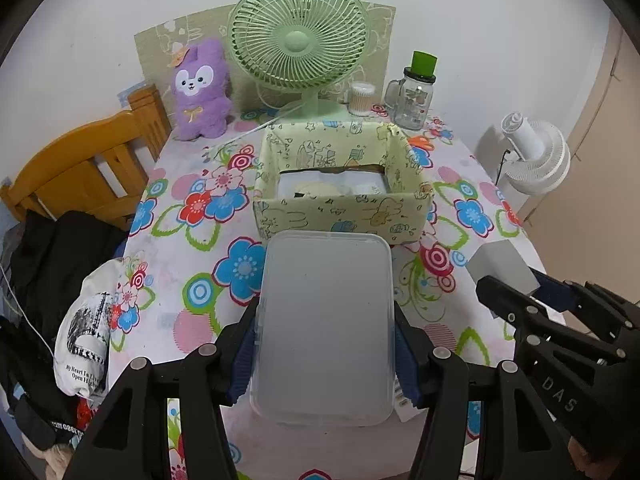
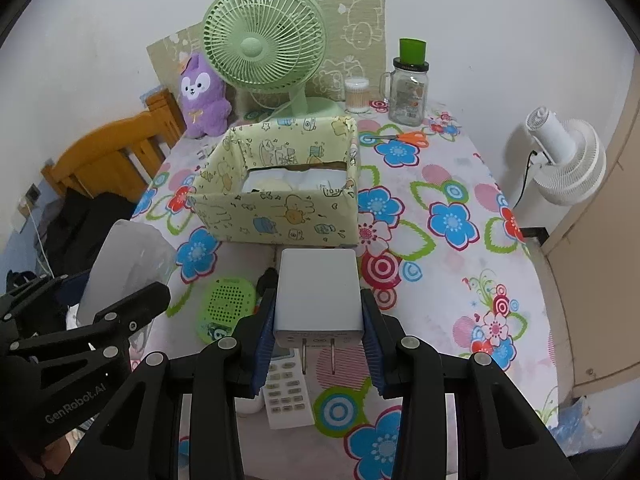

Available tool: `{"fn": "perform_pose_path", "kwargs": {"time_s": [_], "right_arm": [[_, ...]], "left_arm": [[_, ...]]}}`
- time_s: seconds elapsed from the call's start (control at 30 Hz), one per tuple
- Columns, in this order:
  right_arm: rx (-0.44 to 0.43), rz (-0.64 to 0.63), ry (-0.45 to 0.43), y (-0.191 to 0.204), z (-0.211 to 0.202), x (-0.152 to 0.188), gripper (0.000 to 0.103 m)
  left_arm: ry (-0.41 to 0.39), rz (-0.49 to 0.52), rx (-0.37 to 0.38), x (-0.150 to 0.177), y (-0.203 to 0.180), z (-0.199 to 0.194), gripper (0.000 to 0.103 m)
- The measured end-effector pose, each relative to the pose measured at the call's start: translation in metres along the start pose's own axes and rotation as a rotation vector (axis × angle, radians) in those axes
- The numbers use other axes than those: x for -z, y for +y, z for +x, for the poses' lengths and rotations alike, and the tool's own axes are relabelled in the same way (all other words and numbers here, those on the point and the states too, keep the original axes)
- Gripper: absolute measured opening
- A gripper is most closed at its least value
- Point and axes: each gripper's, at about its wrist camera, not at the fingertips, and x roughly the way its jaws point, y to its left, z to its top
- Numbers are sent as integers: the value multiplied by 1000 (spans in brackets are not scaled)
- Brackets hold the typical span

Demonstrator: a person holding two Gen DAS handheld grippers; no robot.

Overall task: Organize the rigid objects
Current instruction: 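Carry the clear box with the left tool while the right tool carries the white pad toward the patterned box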

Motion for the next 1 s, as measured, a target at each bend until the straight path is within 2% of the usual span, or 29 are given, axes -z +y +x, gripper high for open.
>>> {"fn": "perform_pose_path", "kwargs": {"time_s": [0.53, 1.0], "right_arm": [[20, 20, -22, 10, -1, -34, 42], [64, 62, -29, 30, 15, -62, 42]], "left_arm": [[-22, 31, 16, -37, 19, 0, 60], [-36, 97, 83, -71, 37, 13, 60]]}}
